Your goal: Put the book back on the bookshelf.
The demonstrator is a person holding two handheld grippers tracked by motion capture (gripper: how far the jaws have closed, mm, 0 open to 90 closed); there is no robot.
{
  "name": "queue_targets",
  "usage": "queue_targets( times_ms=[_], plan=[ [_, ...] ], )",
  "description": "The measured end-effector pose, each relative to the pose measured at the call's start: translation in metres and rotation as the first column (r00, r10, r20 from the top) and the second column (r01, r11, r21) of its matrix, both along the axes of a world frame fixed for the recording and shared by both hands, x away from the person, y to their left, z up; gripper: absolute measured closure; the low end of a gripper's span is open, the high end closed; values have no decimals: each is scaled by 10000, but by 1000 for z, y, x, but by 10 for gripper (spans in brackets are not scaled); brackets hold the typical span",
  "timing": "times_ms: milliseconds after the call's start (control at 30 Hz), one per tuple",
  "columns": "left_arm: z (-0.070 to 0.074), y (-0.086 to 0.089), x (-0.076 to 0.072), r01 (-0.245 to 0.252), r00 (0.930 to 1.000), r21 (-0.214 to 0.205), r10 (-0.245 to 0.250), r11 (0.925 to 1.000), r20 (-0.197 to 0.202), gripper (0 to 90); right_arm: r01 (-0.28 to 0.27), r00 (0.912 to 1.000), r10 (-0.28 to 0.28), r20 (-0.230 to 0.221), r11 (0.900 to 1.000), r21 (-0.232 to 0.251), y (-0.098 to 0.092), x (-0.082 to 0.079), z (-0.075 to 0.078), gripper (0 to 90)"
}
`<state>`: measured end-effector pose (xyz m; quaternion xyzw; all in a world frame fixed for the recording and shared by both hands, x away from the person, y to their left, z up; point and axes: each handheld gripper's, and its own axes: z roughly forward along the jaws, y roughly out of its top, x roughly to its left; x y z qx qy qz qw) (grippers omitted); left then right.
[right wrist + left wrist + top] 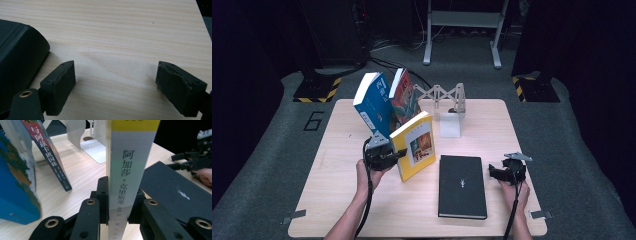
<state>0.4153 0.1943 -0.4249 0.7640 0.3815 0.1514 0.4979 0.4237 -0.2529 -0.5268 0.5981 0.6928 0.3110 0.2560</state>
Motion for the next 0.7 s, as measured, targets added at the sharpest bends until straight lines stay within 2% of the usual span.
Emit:
queue_targets(
  times_ms=[67, 200, 367, 700],
  plan=[
    [0, -1, 4, -101, 9999, 38, 100, 9999, 51, 763, 25, 10000, -25, -14, 10000, 5, 0, 0, 0, 158],
    [1, -6, 9, -353, 9994, -193, 353, 9992, -23, 762, 20, 10000, -20, -8, 10000, 3, 0, 0, 0, 159],
    [2, -11, 16, -659, 9978, -170, 659, 9977, 25, 763, -31, 10000, 31, 23, 10000, -19, 0, 0, 0, 160],
    [1, -22, 33, -1454, 9892, -367, 1459, 9887, 126, 762, -24, 10000, 24, 34, 10000, -15, 0, 0, 0, 161]
  ],
)
